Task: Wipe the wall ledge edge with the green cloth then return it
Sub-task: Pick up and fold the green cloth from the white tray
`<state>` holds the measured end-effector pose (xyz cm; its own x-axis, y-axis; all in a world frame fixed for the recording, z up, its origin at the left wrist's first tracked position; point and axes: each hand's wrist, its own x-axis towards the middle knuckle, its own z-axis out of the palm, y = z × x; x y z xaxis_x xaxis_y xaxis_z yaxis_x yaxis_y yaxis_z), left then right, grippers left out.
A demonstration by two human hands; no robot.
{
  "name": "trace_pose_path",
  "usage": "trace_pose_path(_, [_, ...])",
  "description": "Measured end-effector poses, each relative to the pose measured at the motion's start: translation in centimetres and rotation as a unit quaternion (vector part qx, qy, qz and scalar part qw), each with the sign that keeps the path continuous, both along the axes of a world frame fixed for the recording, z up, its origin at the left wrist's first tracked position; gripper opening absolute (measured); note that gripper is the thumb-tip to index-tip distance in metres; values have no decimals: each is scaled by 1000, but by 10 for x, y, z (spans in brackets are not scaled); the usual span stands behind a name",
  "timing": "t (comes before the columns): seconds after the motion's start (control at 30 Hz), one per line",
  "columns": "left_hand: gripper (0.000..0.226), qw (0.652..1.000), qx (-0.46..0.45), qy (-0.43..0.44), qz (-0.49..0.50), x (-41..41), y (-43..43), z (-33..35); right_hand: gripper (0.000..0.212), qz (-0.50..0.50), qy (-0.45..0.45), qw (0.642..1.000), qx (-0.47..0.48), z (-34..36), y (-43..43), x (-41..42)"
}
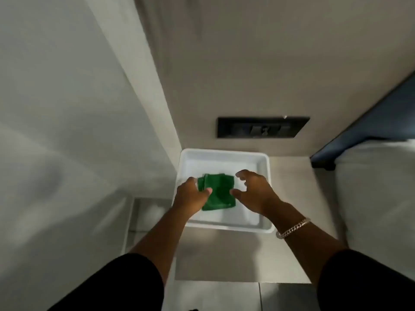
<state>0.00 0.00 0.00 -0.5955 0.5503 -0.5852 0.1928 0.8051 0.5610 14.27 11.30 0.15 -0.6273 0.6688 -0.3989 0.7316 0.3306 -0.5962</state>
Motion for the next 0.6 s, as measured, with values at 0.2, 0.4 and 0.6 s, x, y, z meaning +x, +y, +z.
trace_pose_path(0.2, [54, 994, 35, 13, 106, 13, 13, -73, 61, -32, -8, 999, -4, -76, -14, -24])
trace_pose_path(0.4, [53, 969, 111, 0, 222, 11, 12, -97, 53, -93, 64, 994, 5, -99, -9, -34])
trace_pose_path(0.6, [50, 952, 172, -32, 251, 14, -14, -73, 48, -124, 156, 980, -27, -69, -29, -29])
